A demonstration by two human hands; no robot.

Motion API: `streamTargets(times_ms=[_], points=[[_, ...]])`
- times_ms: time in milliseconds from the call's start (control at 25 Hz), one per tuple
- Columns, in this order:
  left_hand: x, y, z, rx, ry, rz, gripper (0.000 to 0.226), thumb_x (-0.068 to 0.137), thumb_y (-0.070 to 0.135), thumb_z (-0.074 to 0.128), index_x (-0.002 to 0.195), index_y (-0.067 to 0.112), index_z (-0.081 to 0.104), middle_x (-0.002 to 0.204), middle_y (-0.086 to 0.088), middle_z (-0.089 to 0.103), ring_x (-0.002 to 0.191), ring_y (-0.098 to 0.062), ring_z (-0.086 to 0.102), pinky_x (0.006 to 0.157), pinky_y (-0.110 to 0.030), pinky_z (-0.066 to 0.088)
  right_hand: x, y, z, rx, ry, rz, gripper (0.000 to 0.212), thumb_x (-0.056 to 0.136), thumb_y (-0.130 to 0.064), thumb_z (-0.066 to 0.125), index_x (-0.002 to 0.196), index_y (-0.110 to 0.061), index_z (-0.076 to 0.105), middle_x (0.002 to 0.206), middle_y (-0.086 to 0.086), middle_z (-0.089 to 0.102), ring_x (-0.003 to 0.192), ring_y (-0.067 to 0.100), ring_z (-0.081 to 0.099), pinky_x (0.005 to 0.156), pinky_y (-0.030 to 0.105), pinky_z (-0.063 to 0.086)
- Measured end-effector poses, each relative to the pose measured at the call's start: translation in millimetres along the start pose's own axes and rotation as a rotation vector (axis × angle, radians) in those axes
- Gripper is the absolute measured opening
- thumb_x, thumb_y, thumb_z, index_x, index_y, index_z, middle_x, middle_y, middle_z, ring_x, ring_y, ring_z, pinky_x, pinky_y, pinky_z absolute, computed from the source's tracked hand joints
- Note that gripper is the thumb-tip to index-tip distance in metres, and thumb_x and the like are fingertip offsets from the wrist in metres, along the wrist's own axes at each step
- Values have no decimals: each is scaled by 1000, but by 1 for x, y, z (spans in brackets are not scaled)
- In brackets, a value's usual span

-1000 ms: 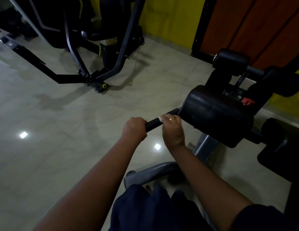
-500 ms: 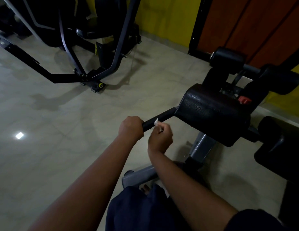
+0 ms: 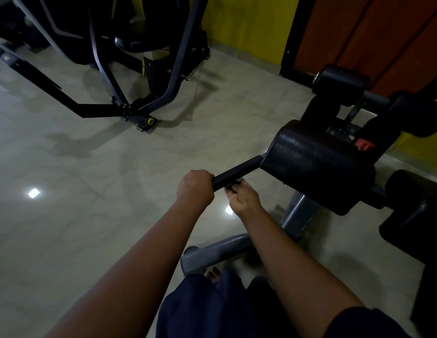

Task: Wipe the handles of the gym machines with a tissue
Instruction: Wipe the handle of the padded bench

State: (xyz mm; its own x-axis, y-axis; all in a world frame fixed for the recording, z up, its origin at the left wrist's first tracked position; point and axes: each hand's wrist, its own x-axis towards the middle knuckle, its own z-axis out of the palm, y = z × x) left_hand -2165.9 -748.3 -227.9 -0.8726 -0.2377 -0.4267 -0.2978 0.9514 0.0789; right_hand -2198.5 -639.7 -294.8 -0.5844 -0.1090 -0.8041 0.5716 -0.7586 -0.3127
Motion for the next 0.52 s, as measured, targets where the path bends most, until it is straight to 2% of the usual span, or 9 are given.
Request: streamTargets(times_ms=[120,240,280,360,440,520], points=[[-3,1,0,-13,11,-13,31,89,14,62,118,25,61,92,-3,60,86,-23,59,63,-28,40,19,-19,4,80,70,-50,28,98,10,36,119,6,53,125,21,55,125,29,51,107,34,40],[-3,2,0,-28,16,-18,29,89,14,62,115,25,63,93,-4,62,87,-23,60,63,-29,40,6,-6,2,-16,0,-70,31,95,14,39,123,7,53,121,24,59,117,31,56,95,32,46],[-3,1,-1,-29,14,-15,29,88,14,62,115,25,63,95,-4,63,90,-24,62,63,-29,40,5,-6,2,-38,8,-70,28,95,15,40,117,8,55,117,24,60,117,33,56,94,33,47],[-2,2,-2,-31,-1,-24,29,88,13,62,115,25,63,96,-4,63,92,-25,62,64,-28,40,6,-23,3,-28,130,-160,19,95,12,40,106,8,56,115,22,59,125,37,51,99,35,46],[-2,2,-3,-25,-11,-29,30,88,13,62,116,25,63,97,-4,63,93,-24,62,64,-28,41,5,-35,1,15,202,-183,21,97,7,42,112,10,56,112,22,59,124,38,52,100,31,46],[-1,3,-3,-25,-13,-29,31,88,14,63,116,26,63,97,-4,64,92,-24,62,65,-28,41,-7,-26,0,-35,227,-276,14,92,4,57,103,7,64,101,18,66,112,34,61,87,28,53]])
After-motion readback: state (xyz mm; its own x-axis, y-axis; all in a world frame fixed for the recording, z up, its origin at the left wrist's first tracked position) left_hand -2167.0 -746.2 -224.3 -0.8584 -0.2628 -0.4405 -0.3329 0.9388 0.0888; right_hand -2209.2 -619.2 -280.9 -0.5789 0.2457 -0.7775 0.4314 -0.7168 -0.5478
